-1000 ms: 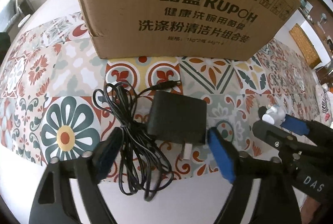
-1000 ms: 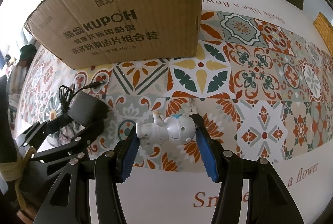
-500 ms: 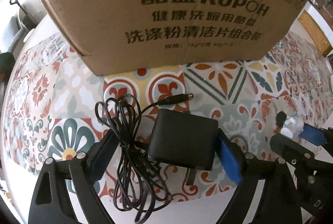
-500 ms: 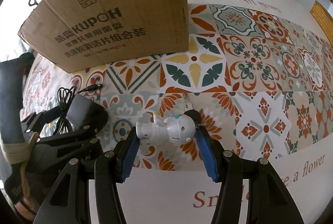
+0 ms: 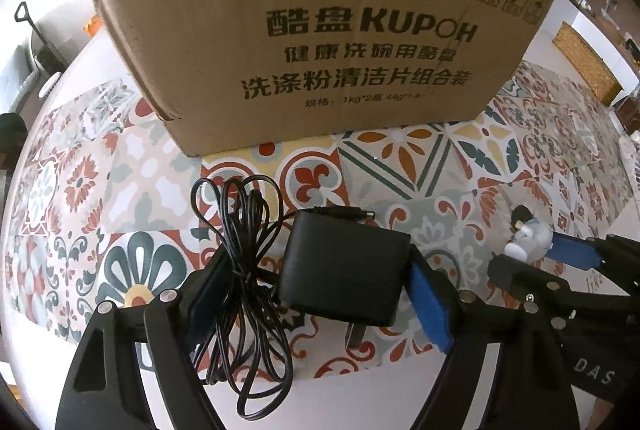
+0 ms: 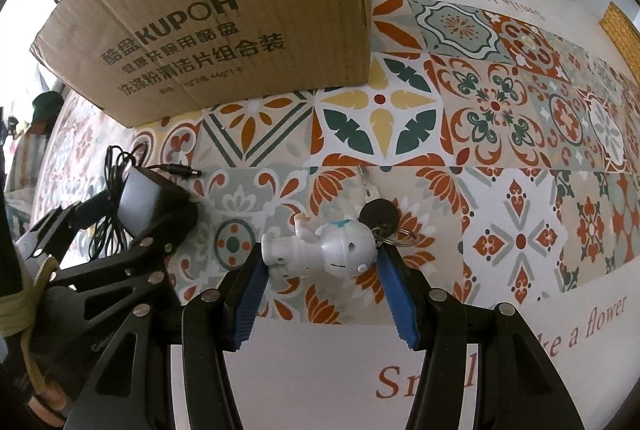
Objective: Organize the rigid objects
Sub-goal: 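Carry the black charger in the left tool and white figure in the right tool to the box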
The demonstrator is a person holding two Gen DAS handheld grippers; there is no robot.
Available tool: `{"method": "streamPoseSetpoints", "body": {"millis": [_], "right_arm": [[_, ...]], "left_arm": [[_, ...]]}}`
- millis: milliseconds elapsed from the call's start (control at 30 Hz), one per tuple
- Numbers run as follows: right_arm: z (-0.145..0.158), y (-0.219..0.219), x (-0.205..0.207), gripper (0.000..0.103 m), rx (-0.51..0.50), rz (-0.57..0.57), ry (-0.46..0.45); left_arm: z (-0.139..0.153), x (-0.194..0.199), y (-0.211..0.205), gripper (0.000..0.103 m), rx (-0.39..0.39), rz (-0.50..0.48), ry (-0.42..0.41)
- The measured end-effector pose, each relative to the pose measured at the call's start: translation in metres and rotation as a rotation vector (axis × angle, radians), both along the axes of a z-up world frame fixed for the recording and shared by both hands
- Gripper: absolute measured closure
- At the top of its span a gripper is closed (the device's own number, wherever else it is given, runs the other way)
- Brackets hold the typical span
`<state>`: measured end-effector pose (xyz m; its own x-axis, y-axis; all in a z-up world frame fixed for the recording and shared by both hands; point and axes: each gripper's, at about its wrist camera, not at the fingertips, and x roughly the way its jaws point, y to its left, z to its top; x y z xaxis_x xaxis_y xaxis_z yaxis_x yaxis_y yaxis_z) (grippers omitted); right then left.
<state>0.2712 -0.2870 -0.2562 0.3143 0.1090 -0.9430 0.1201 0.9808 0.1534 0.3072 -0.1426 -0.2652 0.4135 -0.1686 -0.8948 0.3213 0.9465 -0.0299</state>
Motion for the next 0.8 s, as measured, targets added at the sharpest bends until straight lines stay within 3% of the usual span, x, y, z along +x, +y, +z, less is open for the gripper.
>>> {"method": "streamPoseSetpoints", "body": {"millis": [333, 800], "right_arm": [[0.018, 0.003, -0.017, 0.048, -0.005, -0.004, -0.024], [0.069, 0.009, -0.032, 0.048, -0.029, -0.003, -0.1]], "left_arm": [[0.024, -0.016, 0.021, 0.022, -0.027, 0.014, -0.021], [0.073, -0.033, 0.041, 0.023, -0.064, 0.032, -0.093]]}}
